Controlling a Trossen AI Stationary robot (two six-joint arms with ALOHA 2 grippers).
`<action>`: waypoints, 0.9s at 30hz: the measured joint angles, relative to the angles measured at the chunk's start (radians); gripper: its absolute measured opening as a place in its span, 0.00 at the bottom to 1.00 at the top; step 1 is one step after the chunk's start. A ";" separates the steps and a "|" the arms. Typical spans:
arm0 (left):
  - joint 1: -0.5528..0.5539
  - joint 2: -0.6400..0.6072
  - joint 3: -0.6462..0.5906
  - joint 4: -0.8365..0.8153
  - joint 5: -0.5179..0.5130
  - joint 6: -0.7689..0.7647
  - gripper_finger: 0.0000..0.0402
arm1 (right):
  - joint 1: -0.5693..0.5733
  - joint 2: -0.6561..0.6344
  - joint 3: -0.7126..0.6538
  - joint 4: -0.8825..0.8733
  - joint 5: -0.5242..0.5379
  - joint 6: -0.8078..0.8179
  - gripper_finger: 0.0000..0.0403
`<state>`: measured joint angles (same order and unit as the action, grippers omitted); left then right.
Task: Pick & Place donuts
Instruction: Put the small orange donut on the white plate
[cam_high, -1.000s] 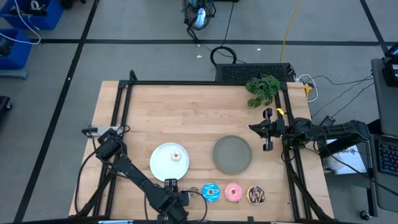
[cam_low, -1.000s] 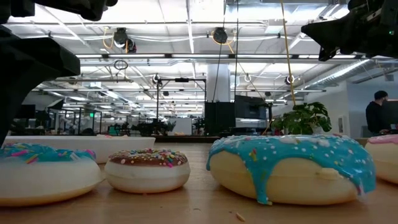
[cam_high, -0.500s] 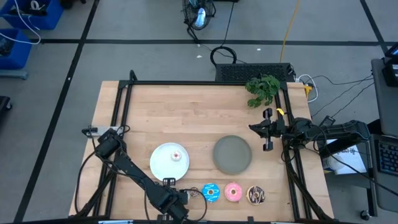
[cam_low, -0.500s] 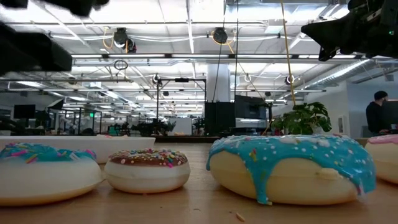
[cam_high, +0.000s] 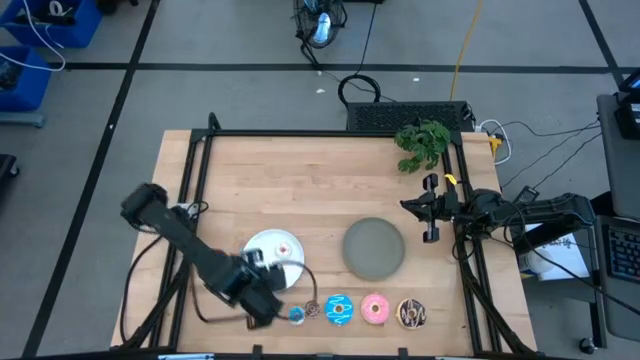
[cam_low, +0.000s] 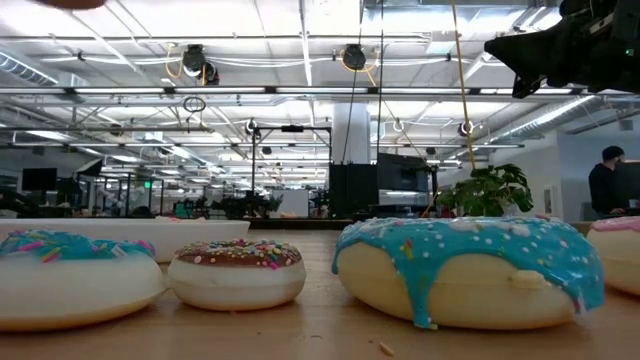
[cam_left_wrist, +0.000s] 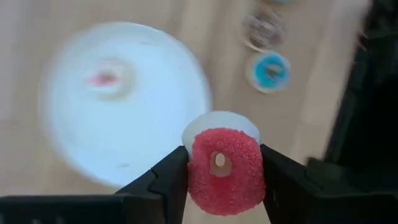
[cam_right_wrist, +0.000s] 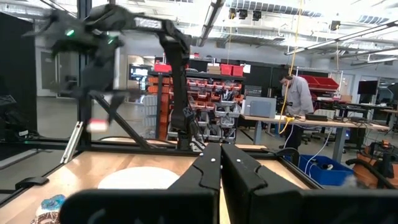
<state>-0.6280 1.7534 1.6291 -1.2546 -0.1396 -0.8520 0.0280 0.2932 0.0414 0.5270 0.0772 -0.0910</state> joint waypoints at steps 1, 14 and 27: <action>0.004 -0.025 0.000 -0.020 -0.026 -0.014 0.42 | 0.000 0.000 0.000 0.000 0.000 0.000 0.00; 0.018 -0.103 0.000 -0.120 -0.115 -0.013 0.37 | 0.000 0.000 0.000 -0.011 0.000 0.040 0.00; 0.119 -0.102 -0.152 -0.113 -0.192 -0.007 0.34 | 0.000 0.000 0.000 -0.011 0.000 0.056 0.00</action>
<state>-0.5087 1.6512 1.4768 -1.3671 -0.3316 -0.8589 0.0283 0.2935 0.0413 0.5156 0.0769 -0.0353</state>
